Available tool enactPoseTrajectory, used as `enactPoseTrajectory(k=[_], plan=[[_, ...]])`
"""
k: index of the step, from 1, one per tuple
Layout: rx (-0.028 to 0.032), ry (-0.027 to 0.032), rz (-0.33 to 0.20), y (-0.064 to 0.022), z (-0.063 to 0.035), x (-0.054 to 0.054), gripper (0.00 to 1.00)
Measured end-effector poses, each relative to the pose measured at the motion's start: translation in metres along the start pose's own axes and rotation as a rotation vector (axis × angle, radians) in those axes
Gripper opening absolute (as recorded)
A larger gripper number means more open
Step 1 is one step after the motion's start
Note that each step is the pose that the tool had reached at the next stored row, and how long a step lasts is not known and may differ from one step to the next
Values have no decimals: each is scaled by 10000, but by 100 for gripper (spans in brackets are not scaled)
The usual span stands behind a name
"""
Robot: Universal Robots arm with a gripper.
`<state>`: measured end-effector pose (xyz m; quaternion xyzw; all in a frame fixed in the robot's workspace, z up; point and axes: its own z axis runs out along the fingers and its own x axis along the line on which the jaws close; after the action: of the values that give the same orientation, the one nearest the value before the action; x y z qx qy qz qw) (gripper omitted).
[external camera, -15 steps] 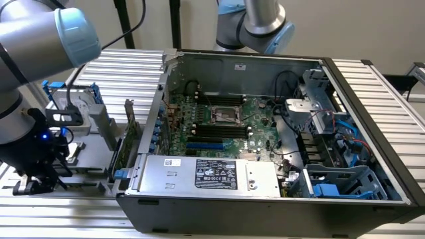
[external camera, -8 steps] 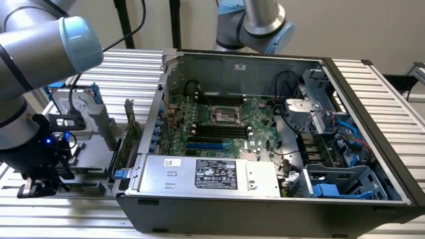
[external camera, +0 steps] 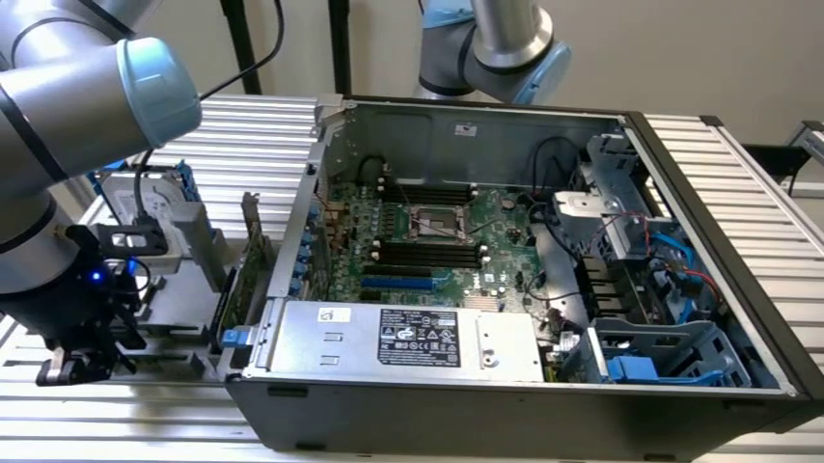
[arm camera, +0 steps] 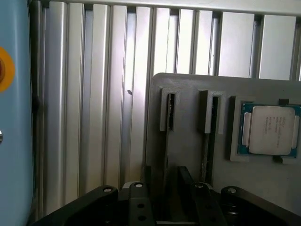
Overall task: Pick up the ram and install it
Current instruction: 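Pick up the ram and move it above insertion slot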
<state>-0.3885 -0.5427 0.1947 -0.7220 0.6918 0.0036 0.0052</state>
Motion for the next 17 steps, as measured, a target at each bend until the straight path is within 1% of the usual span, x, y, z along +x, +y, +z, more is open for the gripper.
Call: enactPoseTrajectory(k=[4, 5, 9, 10, 12, 13, 15, 16, 17], plan=[[4, -5, -1, -9, 2, 1, 35], [1, -3, -1, -10, 1, 0, 27], [1, -3, -1, -18, 1, -4, 27], [1, -2, -1, -19, 1, -5, 25], [-1, -3, -1, -19, 1, -9, 25], [-1, -3, -1, -19, 1, -9, 18], [-1, -2, -1, -19, 1, -10, 18], [-2, -3, 0, -19, 1, -10, 16], [-1, -3, 0, -19, 1, -10, 16]])
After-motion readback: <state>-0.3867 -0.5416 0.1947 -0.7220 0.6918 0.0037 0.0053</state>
